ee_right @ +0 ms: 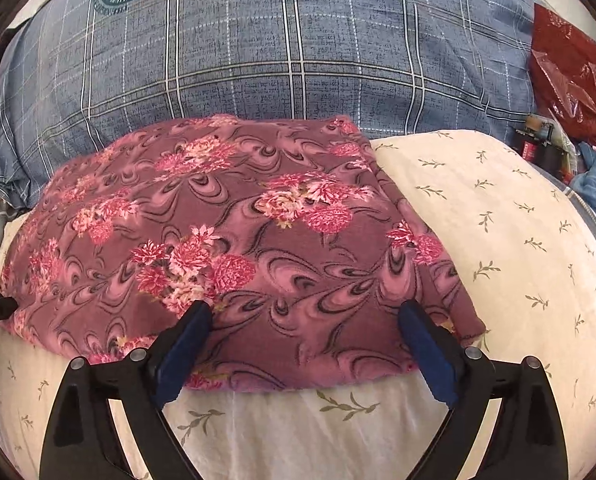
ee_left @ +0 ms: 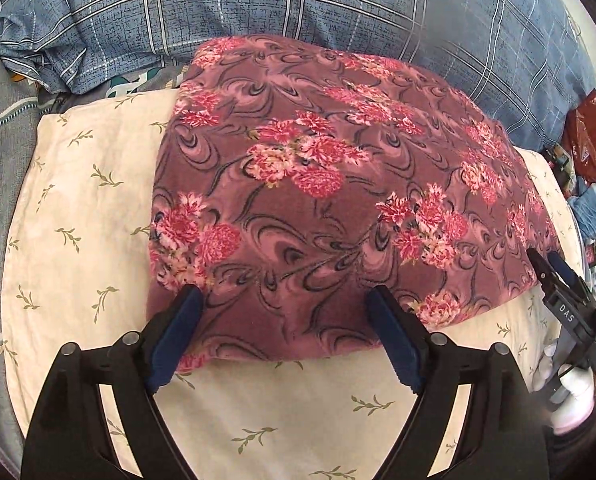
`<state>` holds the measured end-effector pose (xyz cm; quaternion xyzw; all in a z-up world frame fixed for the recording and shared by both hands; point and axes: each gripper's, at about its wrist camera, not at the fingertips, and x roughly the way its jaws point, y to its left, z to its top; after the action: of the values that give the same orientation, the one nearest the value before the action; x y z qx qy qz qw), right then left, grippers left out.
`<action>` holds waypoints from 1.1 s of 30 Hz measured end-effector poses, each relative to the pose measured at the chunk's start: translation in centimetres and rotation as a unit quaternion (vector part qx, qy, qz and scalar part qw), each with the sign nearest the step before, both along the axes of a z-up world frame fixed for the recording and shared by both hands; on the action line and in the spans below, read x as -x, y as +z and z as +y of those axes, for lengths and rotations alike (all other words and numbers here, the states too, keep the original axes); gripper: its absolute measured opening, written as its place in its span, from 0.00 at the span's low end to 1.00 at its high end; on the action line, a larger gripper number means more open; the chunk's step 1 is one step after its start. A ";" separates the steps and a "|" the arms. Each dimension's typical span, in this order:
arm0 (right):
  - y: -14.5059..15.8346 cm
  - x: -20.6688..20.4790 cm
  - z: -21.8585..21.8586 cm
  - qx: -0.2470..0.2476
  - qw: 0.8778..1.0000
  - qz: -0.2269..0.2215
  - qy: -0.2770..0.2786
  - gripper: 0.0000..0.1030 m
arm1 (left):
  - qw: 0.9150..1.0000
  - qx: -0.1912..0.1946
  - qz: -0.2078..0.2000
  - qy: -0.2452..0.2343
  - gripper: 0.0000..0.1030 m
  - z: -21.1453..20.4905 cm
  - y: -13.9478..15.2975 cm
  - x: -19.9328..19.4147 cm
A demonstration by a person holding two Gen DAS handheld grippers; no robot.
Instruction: Fold small clothes
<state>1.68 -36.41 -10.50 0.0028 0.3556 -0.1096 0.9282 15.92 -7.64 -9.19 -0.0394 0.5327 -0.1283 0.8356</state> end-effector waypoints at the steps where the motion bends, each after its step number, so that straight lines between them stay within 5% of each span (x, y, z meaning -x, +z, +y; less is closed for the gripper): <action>1: 0.1 0.3 0.2 0.010 1.000 -0.003 -0.008 0.92 | 1.000 0.001 0.002 -0.001 0.83 0.0 0.1 -0.1; 6: 1.4 1.8 3.1 0.042 0.998 -0.041 -0.002 0.91 | 0.996 0.086 0.032 -0.001 0.83 2.8 1.5 -1.7; 8: 2.0 2.4 5.4 0.028 0.998 -0.055 0.034 0.93 | 0.991 0.125 0.035 0.020 0.83 5.2 2.3 -2.8; 13: 2.3 2.1 13.1 0.042 0.987 -0.046 0.150 0.93 | 0.985 0.153 0.059 0.063 0.83 10.5 2.1 -6.1; 16: 1.0 1.8 19.0 0.099 0.967 -0.026 0.233 0.93 | 0.981 0.166 0.074 0.074 0.83 12.5 1.2 -7.3; 20: -1.6 1.8 26.6 0.213 0.924 -0.010 0.318 0.92 | 0.977 0.175 0.082 0.085 0.83 13.8 0.2 -7.4; 22: -2.8 1.4 29.4 0.266 0.906 -0.009 0.329 0.91 | 0.977 0.177 0.086 0.086 0.83 14.1 -0.1 -7.6; 26: -3.8 -0.3 32.2 0.336 0.891 -0.041 0.303 0.90 | 0.975 0.185 0.095 0.084 0.83 14.5 -0.6 -8.2; 29: -4.4 -1.8 33.1 0.359 0.885 -0.059 0.289 0.72 | 0.973 0.195 0.099 0.080 0.83 14.4 -0.6 -8.9; 31: -4.3 -2.5 32.9 0.342 0.891 -0.055 0.294 0.40 | 0.970 0.208 0.099 0.074 0.83 14.2 -0.4 -9.5; 32: -4.1 -2.7 32.6 0.337 0.893 -0.055 0.294 0.11 | 0.969 0.214 0.099 0.072 0.83 14.1 -0.3 -9.7; 33: -3.7 -2.8 32.1 0.328 0.896 -0.062 0.293 0.09 | 0.967 0.223 0.101 0.067 0.83 13.7 -0.2 -10.3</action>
<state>4.48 -4.29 -14.15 -0.3995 0.2261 0.0572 0.8866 26.20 6.10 -9.40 -0.2734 0.5683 -0.1832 0.7542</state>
